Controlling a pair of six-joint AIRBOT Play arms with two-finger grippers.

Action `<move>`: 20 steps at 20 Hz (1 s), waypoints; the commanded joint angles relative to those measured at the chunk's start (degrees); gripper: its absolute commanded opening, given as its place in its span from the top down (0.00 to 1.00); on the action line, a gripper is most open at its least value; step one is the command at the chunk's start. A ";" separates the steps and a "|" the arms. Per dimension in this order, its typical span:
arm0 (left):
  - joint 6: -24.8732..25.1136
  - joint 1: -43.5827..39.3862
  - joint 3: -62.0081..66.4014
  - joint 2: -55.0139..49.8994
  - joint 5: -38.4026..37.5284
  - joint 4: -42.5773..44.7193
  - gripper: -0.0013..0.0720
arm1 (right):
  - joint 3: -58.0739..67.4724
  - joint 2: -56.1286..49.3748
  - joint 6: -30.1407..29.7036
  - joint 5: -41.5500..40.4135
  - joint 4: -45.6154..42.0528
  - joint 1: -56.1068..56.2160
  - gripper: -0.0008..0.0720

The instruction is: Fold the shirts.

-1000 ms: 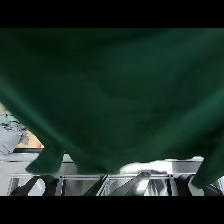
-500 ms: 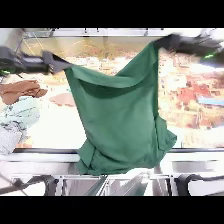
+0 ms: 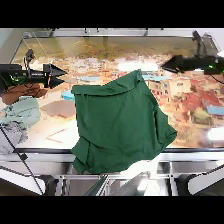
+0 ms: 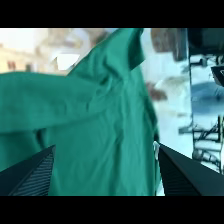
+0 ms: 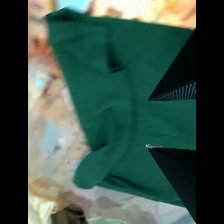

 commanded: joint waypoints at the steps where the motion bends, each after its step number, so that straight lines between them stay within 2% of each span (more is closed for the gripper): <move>1: -2.97 -0.48 2.05 -1.64 1.01 8.55 0.01 | -9.68 4.04 5.70 8.48 -5.07 -6.93 0.55; 4: -3.28 -4.81 2.08 -1.64 -3.98 14.73 0.01 | -27.58 12.63 6.40 2.89 -8.81 -12.37 0.55; 6: -3.45 -6.80 2.08 -1.64 -9.90 17.86 0.01 | -38.07 19.43 10.32 -3.19 -15.87 -15.72 0.55; 9: -4.22 -9.16 2.08 -1.70 -16.52 26.05 0.01 | -49.92 28.79 17.20 -11.61 -21.81 -18.80 0.54; 10: -4.31 -9.81 2.10 -1.81 -17.90 27.87 0.01 | -52.87 31.15 19.61 -13.70 -22.86 -18.95 0.45; 11: -4.42 -10.23 2.10 -2.12 -18.86 28.83 0.01 | -55.65 33.14 21.68 -15.30 -23.98 -18.88 0.27; 15: -4.48 -11.52 3.48 -5.29 -18.36 29.20 0.01 | -63.52 35.17 22.45 -15.41 -23.82 -18.82 0.26; 20: -7.69 -13.49 14.43 -13.35 -11.52 29.46 0.01 | -69.20 34.97 22.21 -17.55 -23.10 -12.74 0.26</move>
